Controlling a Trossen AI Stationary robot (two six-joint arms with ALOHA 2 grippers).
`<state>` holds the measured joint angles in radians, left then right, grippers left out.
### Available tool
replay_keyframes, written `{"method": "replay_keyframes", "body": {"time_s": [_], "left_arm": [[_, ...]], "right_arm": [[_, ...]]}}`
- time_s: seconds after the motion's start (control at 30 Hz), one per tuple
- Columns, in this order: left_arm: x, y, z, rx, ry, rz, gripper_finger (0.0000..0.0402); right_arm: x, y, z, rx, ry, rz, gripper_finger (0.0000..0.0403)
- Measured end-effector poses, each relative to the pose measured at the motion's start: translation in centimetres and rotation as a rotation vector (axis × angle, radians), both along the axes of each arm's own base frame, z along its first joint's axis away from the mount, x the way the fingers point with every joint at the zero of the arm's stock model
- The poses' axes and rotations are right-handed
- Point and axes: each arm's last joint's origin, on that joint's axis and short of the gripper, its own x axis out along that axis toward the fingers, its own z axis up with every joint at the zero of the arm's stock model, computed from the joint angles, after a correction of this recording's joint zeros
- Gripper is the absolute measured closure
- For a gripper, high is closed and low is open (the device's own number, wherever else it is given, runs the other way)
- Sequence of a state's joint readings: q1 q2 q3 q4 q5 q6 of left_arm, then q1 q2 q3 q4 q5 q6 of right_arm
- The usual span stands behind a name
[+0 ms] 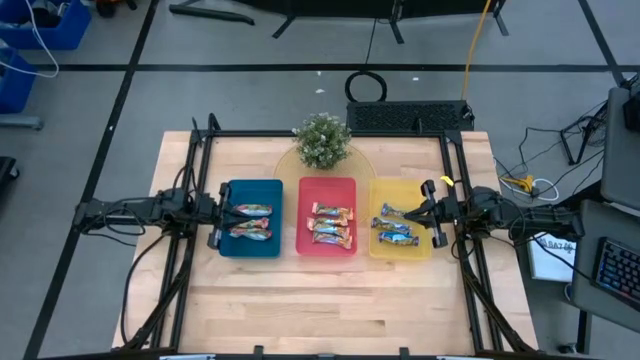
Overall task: Pick and place Granola Bars by type
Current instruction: Return to Home Position
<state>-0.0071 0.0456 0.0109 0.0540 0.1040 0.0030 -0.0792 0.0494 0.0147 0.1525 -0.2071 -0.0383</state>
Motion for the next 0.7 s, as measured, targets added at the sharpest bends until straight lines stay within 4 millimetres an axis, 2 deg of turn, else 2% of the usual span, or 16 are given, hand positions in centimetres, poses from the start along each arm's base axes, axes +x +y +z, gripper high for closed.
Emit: {"method": "replay_keyframes", "body": {"time_s": [0.7], "left_arm": [[0.0, 0.0, 0.01, -0.001, -0.001, 0.0, 0.0355]], "right_arm": [[0.0, 0.0, 0.0, 0.0, 0.0, 0.0, 0.0403]]}}
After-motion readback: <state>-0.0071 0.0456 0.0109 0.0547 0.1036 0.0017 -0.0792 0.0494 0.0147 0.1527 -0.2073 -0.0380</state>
